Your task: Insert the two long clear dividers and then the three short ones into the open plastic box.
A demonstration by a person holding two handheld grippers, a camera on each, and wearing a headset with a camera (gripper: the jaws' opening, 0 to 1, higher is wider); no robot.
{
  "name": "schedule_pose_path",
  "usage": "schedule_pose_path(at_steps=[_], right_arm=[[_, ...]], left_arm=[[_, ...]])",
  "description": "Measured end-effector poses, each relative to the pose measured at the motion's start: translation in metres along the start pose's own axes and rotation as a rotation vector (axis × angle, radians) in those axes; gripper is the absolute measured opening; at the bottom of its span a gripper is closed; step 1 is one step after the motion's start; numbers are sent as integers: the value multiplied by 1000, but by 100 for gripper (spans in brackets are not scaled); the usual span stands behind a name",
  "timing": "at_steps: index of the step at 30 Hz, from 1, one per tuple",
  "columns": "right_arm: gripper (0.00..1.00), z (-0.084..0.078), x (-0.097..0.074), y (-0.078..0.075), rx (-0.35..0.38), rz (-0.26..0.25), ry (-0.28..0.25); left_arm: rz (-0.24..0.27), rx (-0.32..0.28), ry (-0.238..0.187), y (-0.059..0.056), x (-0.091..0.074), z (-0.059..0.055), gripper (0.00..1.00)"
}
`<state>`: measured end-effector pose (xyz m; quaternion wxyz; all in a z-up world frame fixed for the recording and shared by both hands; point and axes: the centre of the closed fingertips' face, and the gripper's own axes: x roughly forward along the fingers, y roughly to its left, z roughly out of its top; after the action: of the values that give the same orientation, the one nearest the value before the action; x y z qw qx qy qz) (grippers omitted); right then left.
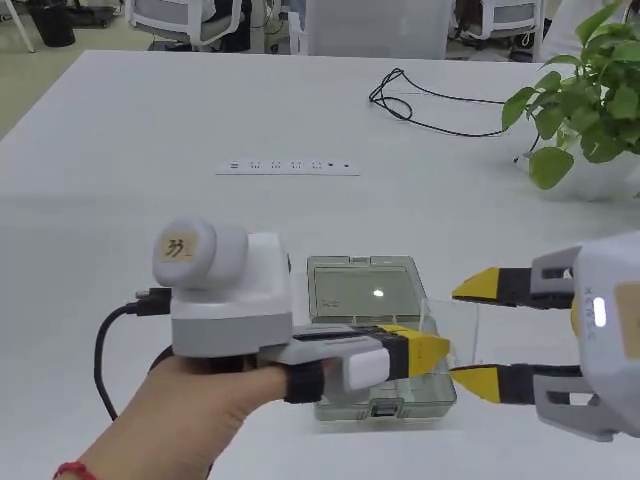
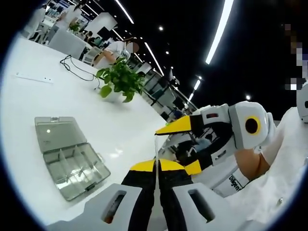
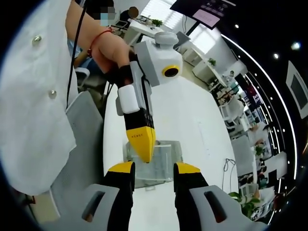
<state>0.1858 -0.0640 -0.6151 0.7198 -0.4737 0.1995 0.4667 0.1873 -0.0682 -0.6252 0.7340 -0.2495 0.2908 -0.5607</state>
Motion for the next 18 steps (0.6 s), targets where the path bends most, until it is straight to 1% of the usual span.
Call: schedule_pose_path(at_steps=[1,2,3,4,6,8,9,10,11,12,14,15,16,18], right_arm=[[33,1,-1,0,15,6,-12],[32,5,-1,1,58,21,-44],[32,6,-3,0,72,28,-57],[32,5,-3,-1,75,35,-61],[32,5,-5,-4,97,49,-76],[31,2,-6,-6,107,64,-80],[31,1,-7,-7,112,71,-82],[30,2,-9,-9,123,88,-96],[29,4,-10,-8,136,106,-112],[27,7,-12,-7,163,141,-142],[24,9,-15,-6,193,190,-176],[23,11,-16,-5,200,211,-189],[21,13,-18,-2,216,250,-204],[17,15,-20,1,223,303,-212]], left_arm=[[2,13,2,1,0,0,0],[7,56,14,2,-1,-2,0],[5,91,21,1,-2,-4,0],[2,110,24,0,-2,-4,0],[-5,183,32,-2,-4,-5,0],[-11,243,44,-2,-5,-7,0],[-11,265,47,-2,-5,-8,0],[-18,290,58,-3,-6,-10,0],[-28,313,59,-5,-6,-10,0],[-40,344,60,-8,-7,-10,0],[-57,398,83,-10,-8,-14,0],[-64,417,90,-12,-8,-15,0],[-74,441,96,-14,-9,-16,0],[-85,501,102,-15,-10,-17,0]])
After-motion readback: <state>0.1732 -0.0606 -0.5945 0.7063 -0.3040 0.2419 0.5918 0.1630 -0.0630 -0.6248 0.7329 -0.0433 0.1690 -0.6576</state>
